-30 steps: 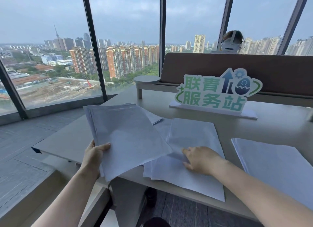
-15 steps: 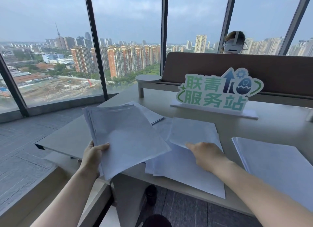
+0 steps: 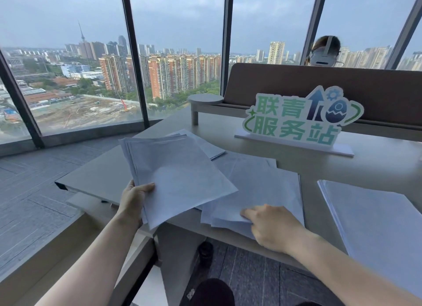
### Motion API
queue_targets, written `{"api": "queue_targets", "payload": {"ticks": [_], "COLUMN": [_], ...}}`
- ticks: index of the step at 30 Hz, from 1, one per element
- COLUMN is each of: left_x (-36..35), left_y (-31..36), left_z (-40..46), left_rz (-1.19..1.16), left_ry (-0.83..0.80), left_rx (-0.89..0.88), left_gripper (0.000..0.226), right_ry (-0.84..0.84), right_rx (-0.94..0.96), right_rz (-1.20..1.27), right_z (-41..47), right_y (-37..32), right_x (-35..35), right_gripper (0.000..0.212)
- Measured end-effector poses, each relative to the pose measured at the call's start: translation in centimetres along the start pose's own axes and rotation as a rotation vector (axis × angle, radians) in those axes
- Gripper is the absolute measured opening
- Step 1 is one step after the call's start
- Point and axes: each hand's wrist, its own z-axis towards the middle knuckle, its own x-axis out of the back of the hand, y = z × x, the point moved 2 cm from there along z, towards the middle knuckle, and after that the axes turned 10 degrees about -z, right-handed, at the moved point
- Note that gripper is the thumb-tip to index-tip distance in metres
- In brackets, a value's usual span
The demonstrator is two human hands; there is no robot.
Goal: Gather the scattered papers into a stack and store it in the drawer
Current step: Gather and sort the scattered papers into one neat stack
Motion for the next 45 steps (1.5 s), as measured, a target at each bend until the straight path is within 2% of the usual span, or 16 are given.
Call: {"api": "queue_targets", "payload": {"ticks": [2, 5, 7, 13, 17, 22, 26, 30, 32, 35, 38, 41, 45], "left_x": [0.1, 0.2, 0.1, 0.1, -0.1, 0.0, -0.1, 0.0, 0.0, 0.2, 0.5, 0.5, -0.2], "left_y": [-0.2, -0.5, -0.7, -1.0, -1.0, -0.7, -0.5, -0.4, -0.3, 0.0, 0.1, 0.1, 0.0], "left_z": [0.1, 0.3, 0.2, 0.2, 0.2, 0.0, -0.2, -0.3, -0.2, -0.1, -0.1, -0.1, -0.6], "left_rz": [0.006, 0.014, 0.017, 0.021, 0.023, 0.023, 0.019, 0.002, -0.010, -0.009, 0.000, 0.010, 0.031], "left_ry": [-0.003, -0.004, -0.011, -0.017, -0.018, -0.009, -0.013, -0.006, -0.005, -0.002, 0.001, 0.002, -0.021], "left_rx": [0.007, 0.018, 0.018, 0.017, 0.021, 0.027, 0.025, 0.028, 0.028, 0.028, 0.038, 0.053, 0.064], "left_gripper": [0.032, 0.033, 0.035, 0.035, 0.035, 0.035, 0.033, 0.032, 0.031, 0.030, 0.031, 0.033, 0.031], "right_ry": [-0.008, -0.045, -0.037, -0.071, -0.106, -0.081, -0.006, 0.034, 0.078, 0.177, 0.302, 0.457, 0.619], "right_rx": [0.009, 0.015, 0.017, 0.056, 0.046, -0.004, -0.061, -0.163, -0.264, -0.425, -0.536, -0.583, -0.528], "right_rz": [0.001, -0.064, -0.091, -0.142, -0.145, -0.168, -0.119, -0.048, 0.024, 0.146, 0.235, 0.273, 0.333], "right_z": [-0.1, -0.2, -0.2, 0.1, 0.3, 0.1, 0.4, 0.7, 1.0, 1.4, 1.4, 1.7, 2.6], "right_y": [-0.3, -0.6, -0.8, -1.1, -1.7, -2.0, -1.2, 0.4, 1.4, 3.0, 4.3, 5.2, 5.1], "right_x": [-0.1, -0.3, -0.2, 0.3, 0.5, 0.5, 1.0, 1.3, 1.1, 1.3, 2.2, 3.7, 6.1], "right_gripper": [0.032, 0.060, 0.065, 0.055, 0.029, 0.032, 0.041, 0.076, 0.072, 0.051, 0.041, 0.036, 0.035]}}
